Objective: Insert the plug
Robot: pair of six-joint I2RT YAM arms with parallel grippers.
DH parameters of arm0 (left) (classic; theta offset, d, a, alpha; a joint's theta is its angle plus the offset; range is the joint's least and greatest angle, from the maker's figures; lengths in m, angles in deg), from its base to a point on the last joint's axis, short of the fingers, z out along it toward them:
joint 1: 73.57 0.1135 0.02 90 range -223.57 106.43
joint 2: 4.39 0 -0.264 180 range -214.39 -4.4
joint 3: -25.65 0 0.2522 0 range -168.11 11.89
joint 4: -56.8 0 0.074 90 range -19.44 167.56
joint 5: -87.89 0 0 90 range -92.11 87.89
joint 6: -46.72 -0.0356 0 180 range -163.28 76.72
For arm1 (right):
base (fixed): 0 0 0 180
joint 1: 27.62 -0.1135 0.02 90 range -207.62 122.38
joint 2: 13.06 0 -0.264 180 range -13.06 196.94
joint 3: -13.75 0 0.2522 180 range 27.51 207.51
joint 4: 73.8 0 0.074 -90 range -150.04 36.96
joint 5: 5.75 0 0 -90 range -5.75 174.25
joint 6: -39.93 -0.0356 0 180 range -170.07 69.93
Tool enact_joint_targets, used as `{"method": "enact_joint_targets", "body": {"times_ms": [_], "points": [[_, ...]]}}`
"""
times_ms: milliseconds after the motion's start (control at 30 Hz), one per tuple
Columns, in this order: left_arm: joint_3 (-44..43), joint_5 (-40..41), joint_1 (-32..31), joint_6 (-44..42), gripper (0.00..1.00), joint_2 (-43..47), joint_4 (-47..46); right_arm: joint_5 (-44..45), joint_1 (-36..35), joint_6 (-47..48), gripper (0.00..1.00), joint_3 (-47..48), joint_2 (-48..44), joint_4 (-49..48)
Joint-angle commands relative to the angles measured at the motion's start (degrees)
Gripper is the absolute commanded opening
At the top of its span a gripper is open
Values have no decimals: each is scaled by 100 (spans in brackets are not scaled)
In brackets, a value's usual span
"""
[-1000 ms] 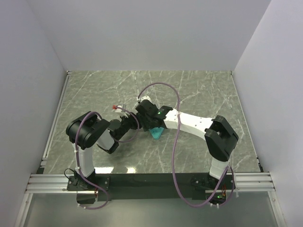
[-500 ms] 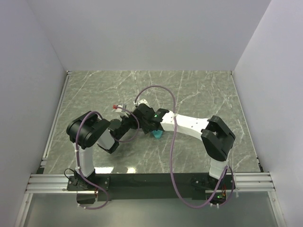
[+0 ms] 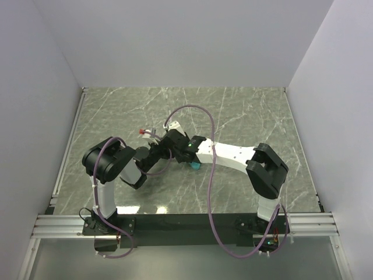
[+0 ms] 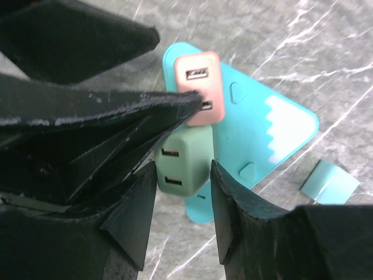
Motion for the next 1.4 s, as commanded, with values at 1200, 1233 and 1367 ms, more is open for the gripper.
{"method": "enact_joint_targets", "body": {"times_ms": [1200, 1233, 1367], "points": [[105, -274, -73, -366, 60, -242, -1049, 970, 180, -7, 25, -569, -253, -271], [97, -283, -82, -357, 60, -242, -1040, 1005, 198, -25, 25, -630, -271, -263], [35, -309, -82, -392, 60, -277, -987, 979, 320, -121, 24, -833, -385, -306]]}}
